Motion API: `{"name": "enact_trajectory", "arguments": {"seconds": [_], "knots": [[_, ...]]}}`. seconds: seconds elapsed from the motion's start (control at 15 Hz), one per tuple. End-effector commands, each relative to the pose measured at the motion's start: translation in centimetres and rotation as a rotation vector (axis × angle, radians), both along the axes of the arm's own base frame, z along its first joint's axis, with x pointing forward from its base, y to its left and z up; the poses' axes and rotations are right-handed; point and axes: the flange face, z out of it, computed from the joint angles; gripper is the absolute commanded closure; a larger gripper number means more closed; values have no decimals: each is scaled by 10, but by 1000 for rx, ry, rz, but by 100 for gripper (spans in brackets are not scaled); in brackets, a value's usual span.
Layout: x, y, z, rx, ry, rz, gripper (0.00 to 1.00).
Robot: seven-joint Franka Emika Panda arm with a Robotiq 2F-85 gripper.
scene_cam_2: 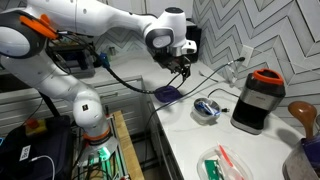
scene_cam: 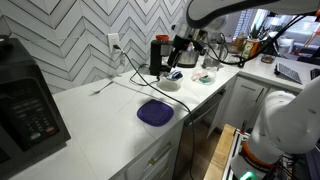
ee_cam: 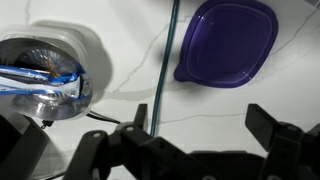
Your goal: Put the metal plate on the coffee maker
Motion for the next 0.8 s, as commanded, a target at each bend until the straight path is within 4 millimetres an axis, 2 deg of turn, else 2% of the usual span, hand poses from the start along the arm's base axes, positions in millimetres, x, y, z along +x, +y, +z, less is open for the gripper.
{"name": "enact_trajectory", "arguments": {"seconds": [0.0,0.33,0.47,0.53,0.73], "knots": [[5,-1,-20,-132,87,68,0],[15,1,-50,-333,210,162,0],[21,-2,-46,-230,166,96,0],[16,5,-51,-266,178,127,0],[21,0,-46,-251,169,109,0]]}}
